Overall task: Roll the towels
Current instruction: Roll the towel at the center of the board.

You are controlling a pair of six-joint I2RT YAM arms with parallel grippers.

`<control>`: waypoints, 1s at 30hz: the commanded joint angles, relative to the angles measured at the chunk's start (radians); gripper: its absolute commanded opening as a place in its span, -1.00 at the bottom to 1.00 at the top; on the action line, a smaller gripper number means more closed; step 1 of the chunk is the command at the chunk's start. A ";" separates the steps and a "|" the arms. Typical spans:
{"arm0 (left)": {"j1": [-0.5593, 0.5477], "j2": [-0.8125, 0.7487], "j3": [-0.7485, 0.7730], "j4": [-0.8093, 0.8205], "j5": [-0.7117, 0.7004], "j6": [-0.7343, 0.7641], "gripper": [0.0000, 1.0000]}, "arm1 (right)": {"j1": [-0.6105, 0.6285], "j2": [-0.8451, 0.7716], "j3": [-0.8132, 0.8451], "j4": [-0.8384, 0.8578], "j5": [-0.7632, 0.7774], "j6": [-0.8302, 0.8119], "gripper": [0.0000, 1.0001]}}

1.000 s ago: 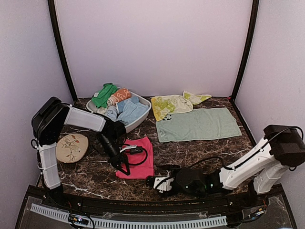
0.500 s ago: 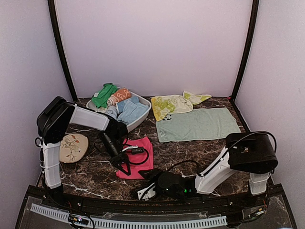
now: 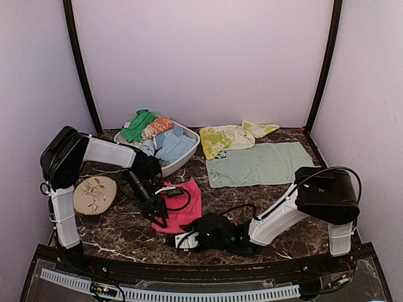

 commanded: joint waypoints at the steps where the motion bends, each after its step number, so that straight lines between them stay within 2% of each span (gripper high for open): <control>1: 0.090 -0.192 -0.066 0.093 -0.113 0.006 0.52 | -0.031 -0.048 0.027 -0.245 -0.127 0.265 -0.83; 7: 0.111 -0.480 -0.221 0.241 -0.312 0.023 0.63 | -0.097 -0.095 0.084 -0.415 -0.310 0.484 -0.93; 12: 0.100 -0.623 -0.301 0.231 -0.311 0.087 0.60 | -0.173 -0.070 0.181 -0.553 -0.545 0.622 -0.97; 16: 0.010 -0.691 -0.385 0.271 -0.352 0.090 0.53 | -0.237 -0.021 0.260 -0.622 -0.744 0.735 -0.99; 19: -0.094 -0.710 -0.440 0.331 -0.406 0.079 0.45 | -0.280 0.031 0.329 -0.672 -0.868 0.824 -1.00; 22: -0.135 -0.686 -0.446 0.416 -0.427 0.035 0.32 | -0.304 0.072 0.358 -0.685 -0.945 0.911 -1.00; 30: -0.241 -0.572 -0.394 0.514 -0.514 0.066 0.20 | -0.354 0.112 0.337 -0.604 -1.042 1.094 -1.00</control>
